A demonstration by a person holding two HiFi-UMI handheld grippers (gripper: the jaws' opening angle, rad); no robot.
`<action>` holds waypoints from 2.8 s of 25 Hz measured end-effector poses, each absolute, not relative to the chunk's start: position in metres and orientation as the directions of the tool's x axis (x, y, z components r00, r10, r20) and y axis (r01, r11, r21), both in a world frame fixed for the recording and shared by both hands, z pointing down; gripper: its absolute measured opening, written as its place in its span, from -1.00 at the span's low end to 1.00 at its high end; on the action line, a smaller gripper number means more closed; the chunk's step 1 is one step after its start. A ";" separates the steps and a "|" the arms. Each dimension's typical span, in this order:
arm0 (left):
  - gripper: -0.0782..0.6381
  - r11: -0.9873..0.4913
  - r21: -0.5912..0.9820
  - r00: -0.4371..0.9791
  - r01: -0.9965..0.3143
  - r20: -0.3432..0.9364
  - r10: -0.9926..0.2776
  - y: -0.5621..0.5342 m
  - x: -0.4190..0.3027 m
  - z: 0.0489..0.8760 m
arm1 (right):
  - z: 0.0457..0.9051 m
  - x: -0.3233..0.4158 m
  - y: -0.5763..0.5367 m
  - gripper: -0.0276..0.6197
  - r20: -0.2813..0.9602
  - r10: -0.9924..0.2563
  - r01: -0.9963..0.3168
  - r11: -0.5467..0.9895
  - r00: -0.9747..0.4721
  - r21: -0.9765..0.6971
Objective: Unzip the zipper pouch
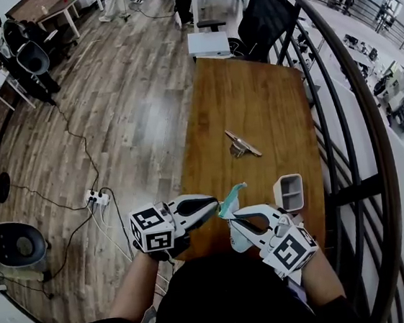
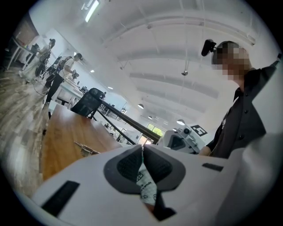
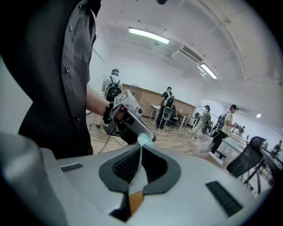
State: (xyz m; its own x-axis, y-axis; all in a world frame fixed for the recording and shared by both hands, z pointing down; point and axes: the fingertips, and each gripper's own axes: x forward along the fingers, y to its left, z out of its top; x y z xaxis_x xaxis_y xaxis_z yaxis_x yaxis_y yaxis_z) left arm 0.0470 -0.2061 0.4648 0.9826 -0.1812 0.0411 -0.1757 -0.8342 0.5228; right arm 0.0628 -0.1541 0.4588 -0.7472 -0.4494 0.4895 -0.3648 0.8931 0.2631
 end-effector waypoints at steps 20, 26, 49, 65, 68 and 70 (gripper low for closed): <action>-0.73 -0.856 0.438 0.961 -0.274 0.098 -0.257 -0.223 0.041 0.464 | 0.446 0.079 -0.162 -0.91 0.466 -0.486 -0.391 0.874 -0.740 0.289; -0.73 -0.857 0.418 0.954 -0.300 0.127 -0.272 -0.226 0.041 0.471 | 0.446 0.082 -0.162 -0.91 0.463 -0.488 -0.392 0.872 -0.740 0.292; -0.73 -0.822 0.403 0.916 -0.402 0.177 -0.361 -0.243 0.020 0.481 | 0.438 0.097 -0.175 -0.91 0.425 -0.517 -0.428 0.855 -0.743 0.292; -0.73 -0.806 0.380 0.892 -0.453 0.208 -0.402 -0.248 0.008 0.490 | 0.439 0.104 -0.175 -0.91 0.420 -0.533 -0.448 0.846 -0.735 0.289; -0.73 -0.806 0.386 0.893 -0.449 0.208 -0.399 -0.246 0.007 0.491 | 0.440 0.105 -0.175 -0.91 0.423 -0.535 -0.453 0.845 -0.731 0.285; -0.73 -0.804 0.387 0.892 -0.451 0.209 -0.400 -0.247 0.006 0.492 | 0.441 0.105 -0.176 -0.91 0.429 -0.534 -0.451 0.846 -0.729 0.286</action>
